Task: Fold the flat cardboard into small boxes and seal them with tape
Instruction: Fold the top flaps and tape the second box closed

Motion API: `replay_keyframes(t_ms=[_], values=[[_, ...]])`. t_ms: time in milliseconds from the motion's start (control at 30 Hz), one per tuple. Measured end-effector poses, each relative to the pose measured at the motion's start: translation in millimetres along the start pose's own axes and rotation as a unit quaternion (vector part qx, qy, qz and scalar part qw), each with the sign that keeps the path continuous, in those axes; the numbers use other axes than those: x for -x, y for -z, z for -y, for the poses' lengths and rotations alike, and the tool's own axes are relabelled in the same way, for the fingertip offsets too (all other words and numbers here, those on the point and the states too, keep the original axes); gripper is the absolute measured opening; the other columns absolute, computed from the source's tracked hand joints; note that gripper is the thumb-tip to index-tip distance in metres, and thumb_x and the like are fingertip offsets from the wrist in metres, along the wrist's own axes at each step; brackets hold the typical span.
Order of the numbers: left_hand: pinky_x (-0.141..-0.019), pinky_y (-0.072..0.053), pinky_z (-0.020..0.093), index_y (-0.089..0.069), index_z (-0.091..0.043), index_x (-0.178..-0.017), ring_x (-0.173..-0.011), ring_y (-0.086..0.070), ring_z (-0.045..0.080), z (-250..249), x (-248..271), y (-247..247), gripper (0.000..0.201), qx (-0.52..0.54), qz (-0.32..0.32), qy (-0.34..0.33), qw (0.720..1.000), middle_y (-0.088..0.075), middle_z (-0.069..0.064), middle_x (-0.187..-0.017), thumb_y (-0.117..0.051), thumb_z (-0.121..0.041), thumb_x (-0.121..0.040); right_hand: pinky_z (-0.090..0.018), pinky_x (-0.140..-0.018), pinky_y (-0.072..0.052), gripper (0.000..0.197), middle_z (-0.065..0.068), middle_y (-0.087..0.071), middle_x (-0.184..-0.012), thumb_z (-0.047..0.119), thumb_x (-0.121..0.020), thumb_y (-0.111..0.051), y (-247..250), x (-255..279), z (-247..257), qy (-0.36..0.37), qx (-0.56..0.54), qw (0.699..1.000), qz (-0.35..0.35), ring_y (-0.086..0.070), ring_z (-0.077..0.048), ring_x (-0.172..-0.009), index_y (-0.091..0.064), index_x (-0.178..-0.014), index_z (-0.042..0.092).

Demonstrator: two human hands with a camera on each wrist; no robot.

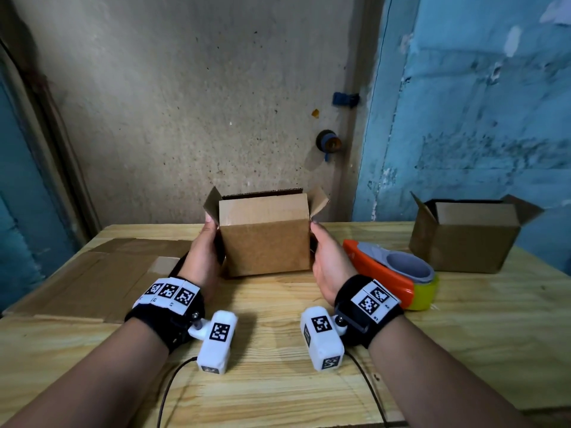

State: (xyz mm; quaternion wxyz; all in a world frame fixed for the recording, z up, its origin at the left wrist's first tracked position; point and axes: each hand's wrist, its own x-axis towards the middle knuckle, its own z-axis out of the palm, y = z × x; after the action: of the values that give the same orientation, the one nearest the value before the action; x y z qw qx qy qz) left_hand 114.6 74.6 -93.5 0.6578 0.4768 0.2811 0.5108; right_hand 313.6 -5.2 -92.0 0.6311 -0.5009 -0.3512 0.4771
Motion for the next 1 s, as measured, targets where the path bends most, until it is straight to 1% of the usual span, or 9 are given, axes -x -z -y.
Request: replay_keyframes(t_ms=[67,133,233,367,467,600,667,800,1000], values=[[-0.088,-0.043,0.023,-0.065,-0.033,-0.112,-0.097,-0.064,-0.009,-0.6,1.3,-2.8,0.045,-0.002,0.005,0.014,1.0,-0.075,-0.022,-0.1,-0.028,-0.058,-0.104,-0.046,-0.124,-0.031,0.08,0.012,-0.062,-0.146,0.075,-0.072,-0.066,0.7,-2.8,-0.9,0.009,-0.004,1.0,-0.017,-0.05,-0.012,-0.141,-0.061,-0.142,0.038],[-0.082,-0.046,0.028,-0.067,-0.032,-0.112,-0.094,-0.069,-0.004,-1.2,2.0,-3.3,0.048,-0.003,0.004,0.024,1.0,-0.077,-0.017,-0.101,-0.029,-0.06,-0.104,-0.044,-0.121,-0.036,0.061,0.012,-0.068,-0.137,0.067,-0.084,-0.064,1.9,-3.9,-1.2,0.007,-0.019,0.999,-0.032,-0.056,-0.012,-0.134,-0.066,-0.137,0.036],[-0.082,-0.051,0.036,-0.071,-0.026,-0.111,-0.097,-0.073,0.013,-5.0,6.1,-4.4,0.053,-0.001,0.001,0.041,0.999,-0.077,0.0,-0.11,-0.034,-0.063,-0.101,-0.037,-0.11,-0.045,0.031,0.007,-0.074,-0.129,0.05,-0.103,-0.056,3.8,-2.2,-1.3,0.007,-0.056,0.998,-0.04,-0.064,-0.01,-0.121,-0.071,-0.124,0.032],[-0.092,-0.056,0.049,-0.075,-0.023,-0.112,-0.107,-0.072,0.026,-7.9,11.0,-1.3,0.068,-0.006,-0.018,0.029,0.999,-0.075,0.005,-0.116,-0.057,-0.079,-0.078,-0.03,-0.102,-0.046,0.022,0.011,-0.08,-0.101,0.039,-0.107,-0.054,3.3,2.2,1.6,-0.005,-0.113,0.992,-0.047,-0.067,-0.004,-0.103,-0.073,-0.107,0.027],[-0.09,-0.056,0.05,-0.08,-0.026,-0.088,-0.09,-0.075,0.022,-7.1,9.7,2.1,0.066,-0.016,-0.043,0.006,0.999,-0.078,-0.002,-0.091,-0.068,-0.085,-0.061,-0.032,-0.104,-0.046,0.018,0.011,-0.08,-0.096,0.038,-0.104,-0.059,3.9,2.9,3.4,-0.01,-0.123,0.991,-0.059,-0.067,-0.006,-0.103,-0.073,-0.106,0.027],[-0.067,-0.046,0.033,-0.073,-0.028,-0.054,-0.049,-0.062,0.007,-15.3,20.3,-5.4,0.05,-0.014,-0.044,0.005,0.999,-0.062,-0.01,-0.054,-0.064,-0.077,-0.059,-0.039,-0.118,-0.039,0.024,0.0,-0.075,-0.125,0.036,-0.097,-0.07,2.3,2.1,3.2,-0.005,-0.142,0.988,-0.067,-0.06,-0.015,-0.128,-0.076,-0.115,0.022],[-0.072,-0.049,0.034,-0.078,-0.029,-0.063,-0.057,-0.067,0.009,-17.3,22.0,-4.7,0.054,-0.038,-0.044,0.012,0.998,-0.068,-0.009,-0.06,-0.062,-0.081,-0.059,-0.042,-0.122,-0.035,0.03,-0.003,-0.071,-0.134,0.036,-0.093,-0.073,0.6,2.0,4.4,-0.004,-0.145,0.987,-0.071,-0.055,-0.019,-0.137,-0.076,-0.119,0.021],[-0.095,-0.052,0.041,-0.082,-0.029,-0.093,-0.102,-0.074,0.024,-18.3,25.1,-6.0,0.063,-0.057,-0.037,0.013,0.998,-0.078,0.006,-0.104,-0.06,-0.083,-0.067,-0.038,-0.106,-0.047,0.022,-0.01,-0.075,-0.121,0.027,-0.099,-0.066,-0.6,6.8,8.3,-0.013,-0.154,0.983,-0.1,-0.066,-0.022,-0.118,-0.073,-0.111,0.011],[-0.106,-0.046,0.047,-0.076,-0.025,-0.116,-0.117,-0.068,0.029,19.2,-23.9,29.0,0.089,-0.056,-0.09,0.075,0.992,-0.076,0.006,-0.115,-0.06,-0.094,-0.063,-0.036,-0.082,-0.057,0.025,-0.012,-0.08,-0.107,0.025,-0.099,-0.059,-4.8,11.9,5.4,-0.01,-0.122,0.985,-0.118,-0.078,-0.022,-0.094,-0.077,-0.105,0.009]])
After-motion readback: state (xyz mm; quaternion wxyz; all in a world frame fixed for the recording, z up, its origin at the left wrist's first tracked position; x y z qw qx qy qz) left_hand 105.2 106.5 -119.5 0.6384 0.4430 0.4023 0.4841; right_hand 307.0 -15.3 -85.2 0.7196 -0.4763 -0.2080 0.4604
